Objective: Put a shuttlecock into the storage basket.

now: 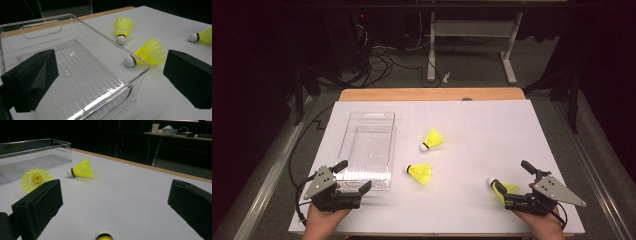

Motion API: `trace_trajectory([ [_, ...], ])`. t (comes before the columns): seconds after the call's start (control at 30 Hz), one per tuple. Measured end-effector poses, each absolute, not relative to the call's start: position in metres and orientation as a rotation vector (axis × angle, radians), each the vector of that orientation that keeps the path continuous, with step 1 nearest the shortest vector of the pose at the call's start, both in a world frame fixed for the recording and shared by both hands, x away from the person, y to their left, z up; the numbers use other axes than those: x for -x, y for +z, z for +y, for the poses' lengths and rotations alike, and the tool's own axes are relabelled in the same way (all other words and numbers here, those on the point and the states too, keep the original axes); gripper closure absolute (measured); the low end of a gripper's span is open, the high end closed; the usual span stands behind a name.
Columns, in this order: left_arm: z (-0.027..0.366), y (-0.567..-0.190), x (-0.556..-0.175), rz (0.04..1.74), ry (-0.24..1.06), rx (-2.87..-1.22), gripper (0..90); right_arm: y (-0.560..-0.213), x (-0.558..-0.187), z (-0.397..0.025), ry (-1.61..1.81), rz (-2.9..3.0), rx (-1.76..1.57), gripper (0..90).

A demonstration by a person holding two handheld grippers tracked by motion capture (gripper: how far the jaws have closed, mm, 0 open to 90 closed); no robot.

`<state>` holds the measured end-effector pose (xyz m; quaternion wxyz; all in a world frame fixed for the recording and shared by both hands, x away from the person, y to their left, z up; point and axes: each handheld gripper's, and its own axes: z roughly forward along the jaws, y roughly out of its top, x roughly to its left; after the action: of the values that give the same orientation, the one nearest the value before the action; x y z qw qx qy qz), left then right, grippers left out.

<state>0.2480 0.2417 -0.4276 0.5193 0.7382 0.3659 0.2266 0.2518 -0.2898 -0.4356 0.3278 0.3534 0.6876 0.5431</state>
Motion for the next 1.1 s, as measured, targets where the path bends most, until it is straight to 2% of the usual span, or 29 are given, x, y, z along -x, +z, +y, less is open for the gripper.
trace_trajectory([
  [0.7, 0.2404, -0.4284, -0.2496, 0.893, 0.530, -1.779, 1.0, -0.4380, -0.2544, -0.2923, 1.433, 1.800, -0.951, 0.3],
  [1.1, 0.2376, -0.4273, -0.2484, 0.886, 0.566, -1.784, 0.0, -0.4375, -0.2552, -0.2934, 1.443, 1.797, -0.975, 0.3],
])
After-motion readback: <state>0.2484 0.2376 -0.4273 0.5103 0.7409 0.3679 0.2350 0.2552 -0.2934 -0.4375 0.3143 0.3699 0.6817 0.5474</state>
